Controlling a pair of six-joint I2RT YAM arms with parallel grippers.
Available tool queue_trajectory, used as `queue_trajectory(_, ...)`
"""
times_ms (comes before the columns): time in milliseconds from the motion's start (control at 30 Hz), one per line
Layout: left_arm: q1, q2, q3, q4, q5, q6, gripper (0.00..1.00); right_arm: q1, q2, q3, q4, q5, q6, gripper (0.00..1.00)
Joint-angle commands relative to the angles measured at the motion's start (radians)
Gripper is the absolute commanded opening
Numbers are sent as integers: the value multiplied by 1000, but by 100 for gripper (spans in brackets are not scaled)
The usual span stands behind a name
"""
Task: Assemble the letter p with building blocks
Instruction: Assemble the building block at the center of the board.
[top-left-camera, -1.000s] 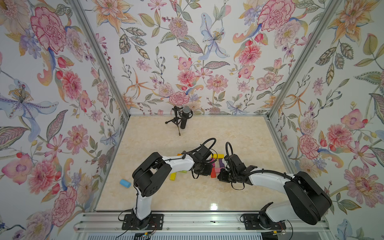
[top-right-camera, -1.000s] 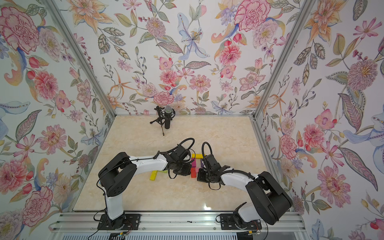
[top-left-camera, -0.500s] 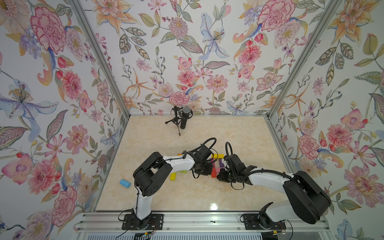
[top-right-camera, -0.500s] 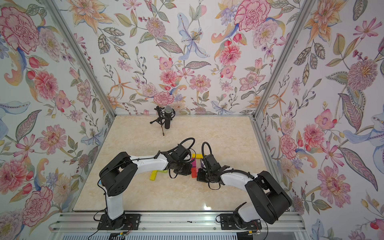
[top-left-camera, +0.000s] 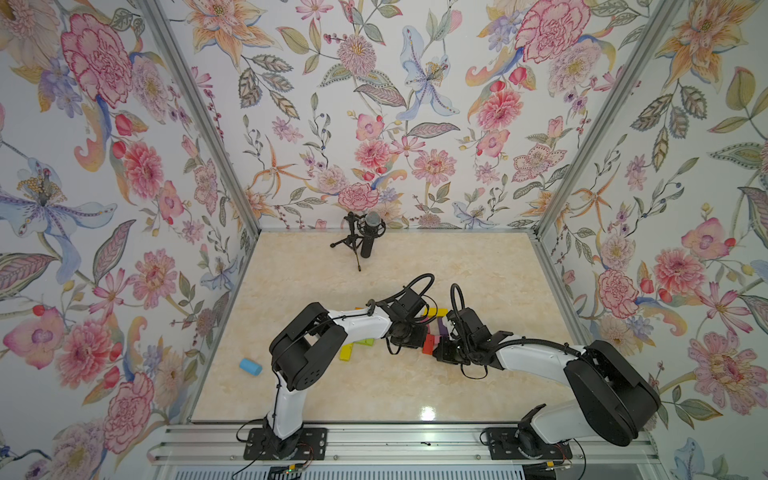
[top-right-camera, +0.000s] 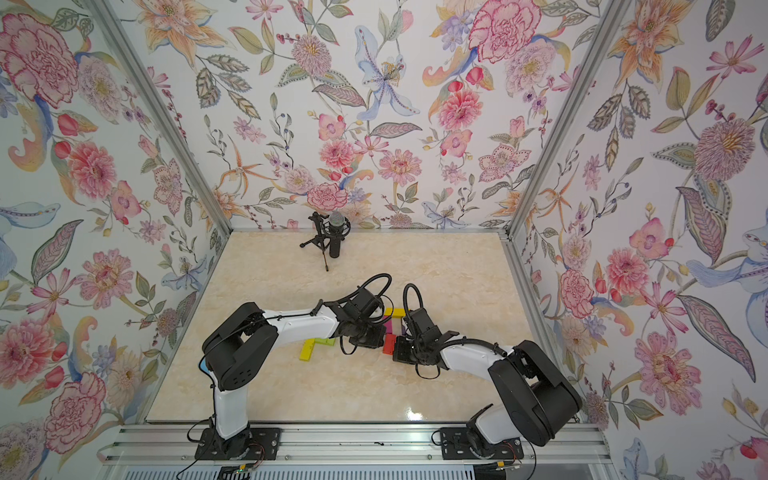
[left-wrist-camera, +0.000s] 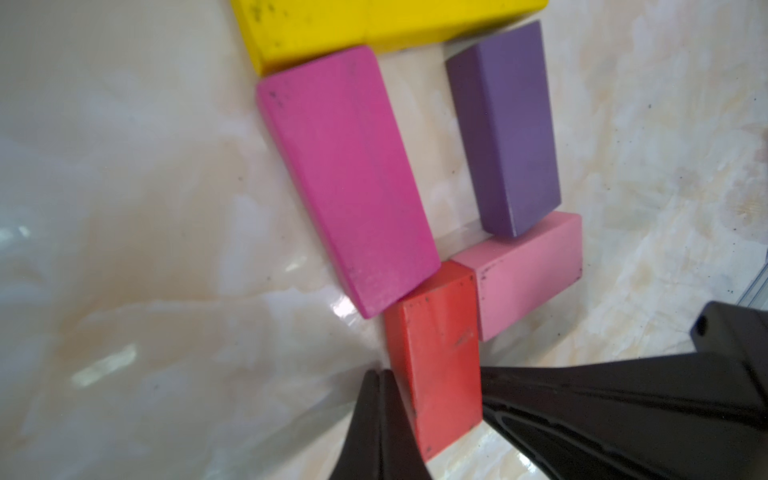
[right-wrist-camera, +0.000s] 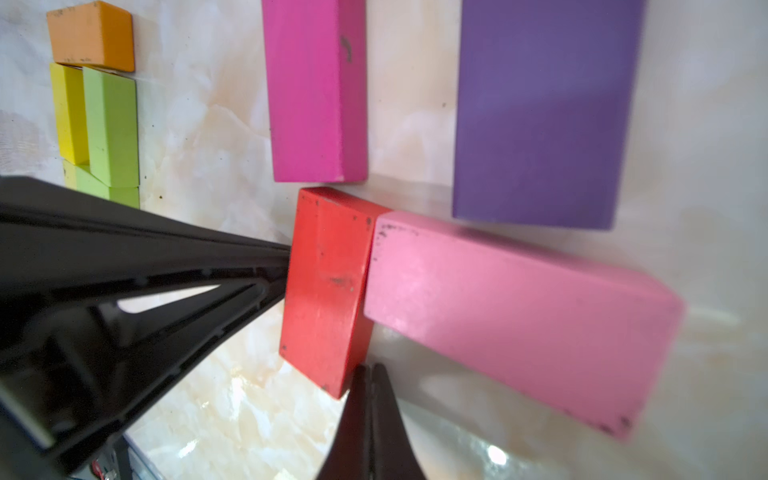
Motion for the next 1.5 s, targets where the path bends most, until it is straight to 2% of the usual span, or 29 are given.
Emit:
queue_trajectory(0,13,-38,-39,-46,-43,8,0,5,1,-11,-13,2,20,0)
queue_trajectory(233,10,-73,-54,-45,-30,-1,0,-13,0,-4,-36,-1,3,0)
queue_trajectory(367,21,-88,-53,-55,-49,6,0,-54,-91,10,-115,15,-25,0)
queue_trajectory(467,35,-83,-53,-54,-48,11,0,-115,-179,43,-223,61,-69,0)
queue_trajectory(600,38,-69,-42,-39,-36,11,0,-235,-212,47,-289,46,-134,0)
queue_trajectory(733,38,-64,-39,-33,-20,11,0,-289,-188,49,-300,34,-168,0)
queue_trajectory(1467,13,-43,-18,-30,30,1,0,-287,-7,50,-165,-41,-178,0)
